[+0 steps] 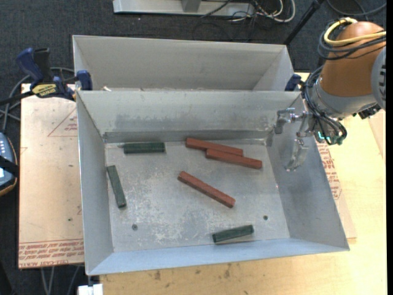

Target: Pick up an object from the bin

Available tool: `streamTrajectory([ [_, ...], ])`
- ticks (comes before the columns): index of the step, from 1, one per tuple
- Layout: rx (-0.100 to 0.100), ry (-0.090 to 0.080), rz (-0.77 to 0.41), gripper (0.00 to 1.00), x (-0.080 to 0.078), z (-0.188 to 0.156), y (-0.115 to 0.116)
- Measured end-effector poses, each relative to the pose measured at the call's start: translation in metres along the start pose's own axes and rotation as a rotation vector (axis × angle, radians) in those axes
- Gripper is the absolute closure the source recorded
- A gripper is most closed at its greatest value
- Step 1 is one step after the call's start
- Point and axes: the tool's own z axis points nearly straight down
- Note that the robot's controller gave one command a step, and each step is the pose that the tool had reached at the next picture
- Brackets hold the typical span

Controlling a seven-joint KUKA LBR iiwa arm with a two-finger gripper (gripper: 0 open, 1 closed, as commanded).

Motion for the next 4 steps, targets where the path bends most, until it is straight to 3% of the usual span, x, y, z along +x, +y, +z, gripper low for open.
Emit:
streamTrajectory([
  [1,0.000,-0.014,0.029,0.00,0.010,-0.055,0.030],
  [2,-0.002,0.000,0.129,0.00,-0.010,0.077,0.078],
  [3,0.001,-0.005,0.076,0.00,-0.028,0.110,0.083],
  [4,0.001,-0.009,0.074,1.00,-0.028,0.107,0.083],
])
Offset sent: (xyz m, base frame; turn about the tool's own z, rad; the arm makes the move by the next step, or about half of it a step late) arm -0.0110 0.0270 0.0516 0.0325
